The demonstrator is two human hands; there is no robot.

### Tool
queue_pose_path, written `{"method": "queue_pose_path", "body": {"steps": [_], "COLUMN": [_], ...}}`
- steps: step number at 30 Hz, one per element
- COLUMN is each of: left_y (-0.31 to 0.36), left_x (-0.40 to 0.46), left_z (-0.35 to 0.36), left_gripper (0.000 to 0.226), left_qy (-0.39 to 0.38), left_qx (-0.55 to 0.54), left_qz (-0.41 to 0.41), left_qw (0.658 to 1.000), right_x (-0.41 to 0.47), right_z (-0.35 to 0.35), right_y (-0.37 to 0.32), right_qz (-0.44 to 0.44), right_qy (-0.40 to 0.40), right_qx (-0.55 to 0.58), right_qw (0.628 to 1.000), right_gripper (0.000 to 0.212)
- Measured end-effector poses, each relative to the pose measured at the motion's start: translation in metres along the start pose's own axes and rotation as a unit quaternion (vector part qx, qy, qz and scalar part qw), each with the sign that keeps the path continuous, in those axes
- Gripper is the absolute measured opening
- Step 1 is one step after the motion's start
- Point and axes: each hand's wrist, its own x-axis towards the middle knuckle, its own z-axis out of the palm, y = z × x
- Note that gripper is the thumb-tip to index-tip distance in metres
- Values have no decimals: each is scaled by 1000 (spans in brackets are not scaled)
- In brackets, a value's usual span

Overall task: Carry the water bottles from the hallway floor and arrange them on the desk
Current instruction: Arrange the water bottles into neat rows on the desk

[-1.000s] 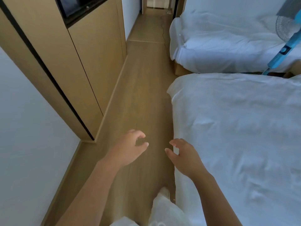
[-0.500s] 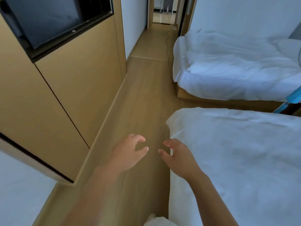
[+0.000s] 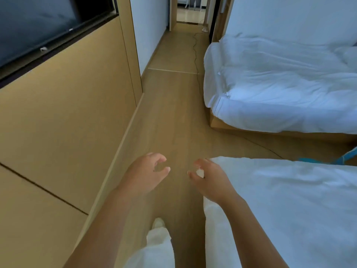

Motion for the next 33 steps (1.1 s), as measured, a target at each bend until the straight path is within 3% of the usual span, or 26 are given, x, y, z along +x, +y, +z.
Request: {"method": "queue_pose_path", "body": {"steps": [9,17,26,33], "left_y": [-14,-37,-15,-22], "left_x": [208,363,592,727], "left_z": [-60,-63,-76,-93], "left_gripper": [30,31,30,30], "left_qy": [-22,-51,-20,22], "left_qx": [8,28,25,-12], "left_qz": [28,6,-1,-65], "left_qw": [999,998,999,998], "right_x": [205,360,585,750], "right_z": [-23,-23,-64,-84], "right_y": [-19,7,49,63], "right_qz": [12,35,11,-11], "right_qy": [12,-4,-8,-43], "right_qx": [-5,6,23,27], "right_qw": [1000,999,1000,999], "right_gripper": [39,39,39,38]}}
